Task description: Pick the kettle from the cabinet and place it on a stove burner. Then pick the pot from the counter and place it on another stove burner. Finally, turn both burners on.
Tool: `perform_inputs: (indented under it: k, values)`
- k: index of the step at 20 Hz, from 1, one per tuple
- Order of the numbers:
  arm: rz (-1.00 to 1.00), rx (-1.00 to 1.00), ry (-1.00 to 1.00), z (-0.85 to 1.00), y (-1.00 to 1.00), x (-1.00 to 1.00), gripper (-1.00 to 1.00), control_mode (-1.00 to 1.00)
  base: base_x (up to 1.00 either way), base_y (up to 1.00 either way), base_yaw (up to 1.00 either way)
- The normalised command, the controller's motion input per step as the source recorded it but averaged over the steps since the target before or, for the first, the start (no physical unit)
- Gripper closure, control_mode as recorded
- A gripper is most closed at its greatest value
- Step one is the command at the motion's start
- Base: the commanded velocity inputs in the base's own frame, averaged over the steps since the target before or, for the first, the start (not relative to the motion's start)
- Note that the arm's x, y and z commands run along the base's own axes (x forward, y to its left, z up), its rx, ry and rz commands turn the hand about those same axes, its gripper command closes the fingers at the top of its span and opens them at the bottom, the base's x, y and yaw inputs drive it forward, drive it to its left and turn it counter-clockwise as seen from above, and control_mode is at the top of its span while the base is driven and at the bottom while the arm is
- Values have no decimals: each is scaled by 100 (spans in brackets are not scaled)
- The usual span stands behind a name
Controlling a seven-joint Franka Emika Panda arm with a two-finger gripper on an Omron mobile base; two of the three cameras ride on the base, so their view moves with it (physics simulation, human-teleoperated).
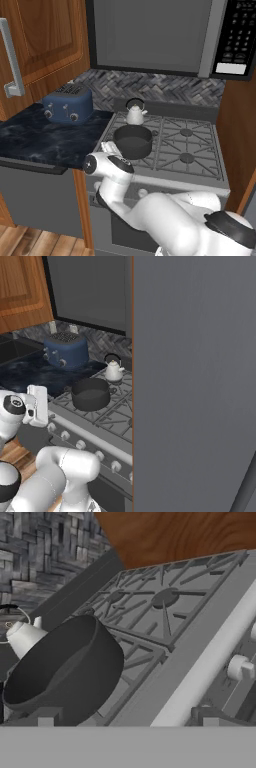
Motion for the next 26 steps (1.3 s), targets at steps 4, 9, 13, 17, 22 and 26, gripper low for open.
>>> perform_inputs:
  k: [4, 9, 13, 17, 22, 26]
  values:
    - [0, 0, 1, -14, 0, -8, -100, -100, 0, 0, 0]
    - [0, 0, 0, -30, 0, -13, -100, -100, 0, 0, 0]
    - [0, 0, 0, -36, 5, -20, -100, -100, 0, 0, 0]
    - [0, 0, 0, -35, 6, -16, -100, -100, 0, 0, 0]
    - [0, 0, 0, -35, 4, -10, -100, -100, 0, 0, 0]
    - [0, 0, -1, -31, 3, -9, -100, -100, 0, 0, 0]
